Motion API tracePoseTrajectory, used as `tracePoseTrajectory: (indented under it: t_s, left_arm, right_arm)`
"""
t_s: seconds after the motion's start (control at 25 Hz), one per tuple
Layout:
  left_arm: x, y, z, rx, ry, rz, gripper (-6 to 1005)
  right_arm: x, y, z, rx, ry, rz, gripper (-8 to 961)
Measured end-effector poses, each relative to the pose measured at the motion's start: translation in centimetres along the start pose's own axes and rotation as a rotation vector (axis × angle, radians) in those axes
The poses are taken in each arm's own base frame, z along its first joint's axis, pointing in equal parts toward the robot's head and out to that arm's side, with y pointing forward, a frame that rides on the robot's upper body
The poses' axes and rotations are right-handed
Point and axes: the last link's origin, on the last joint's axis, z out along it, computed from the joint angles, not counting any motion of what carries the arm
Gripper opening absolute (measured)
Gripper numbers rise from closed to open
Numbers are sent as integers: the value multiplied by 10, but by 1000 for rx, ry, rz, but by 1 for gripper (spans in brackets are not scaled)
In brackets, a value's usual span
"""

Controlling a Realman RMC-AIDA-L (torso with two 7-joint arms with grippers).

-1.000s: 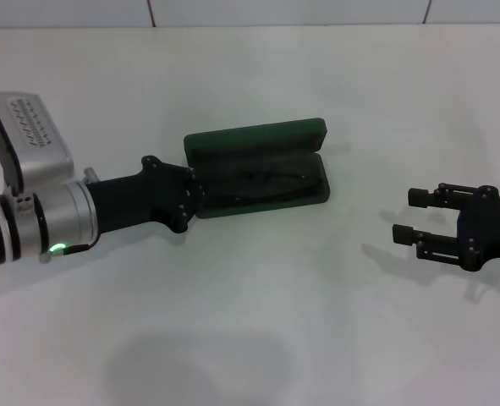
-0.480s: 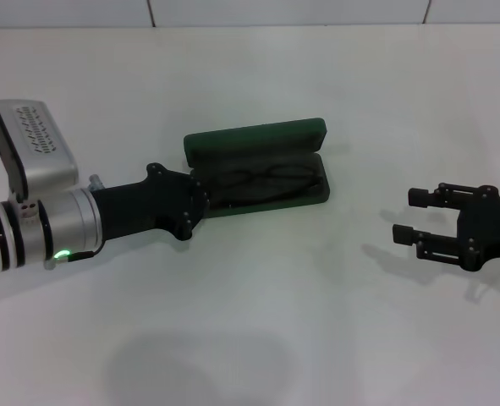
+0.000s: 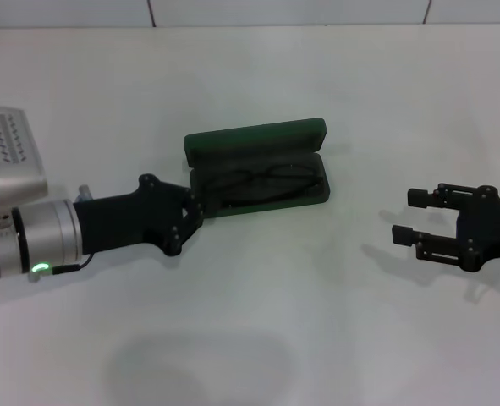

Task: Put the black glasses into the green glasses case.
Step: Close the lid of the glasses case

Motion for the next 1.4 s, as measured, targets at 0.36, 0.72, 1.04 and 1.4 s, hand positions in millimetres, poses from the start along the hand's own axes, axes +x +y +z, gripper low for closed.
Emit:
tracePoseTrajectory:
  t_s: [0.36,0.72,1.04,1.4]
  left_arm:
    - [-11,-1,3,13,-82,-2,40]
    - [-13,-6,8,38,-116,-2,40]
    - [-13,-10,13,71,-132,5,41]
    - [-6,-22,13,134,-103,1,41]
  right_arm:
    - [0,0,1,-7,3,-6,630]
    - [-1,0,1,-5,2,-5,630]
    - [0,1,1,-4,2,-3,629]
    - [0,1,0,-5,-4,0,629]
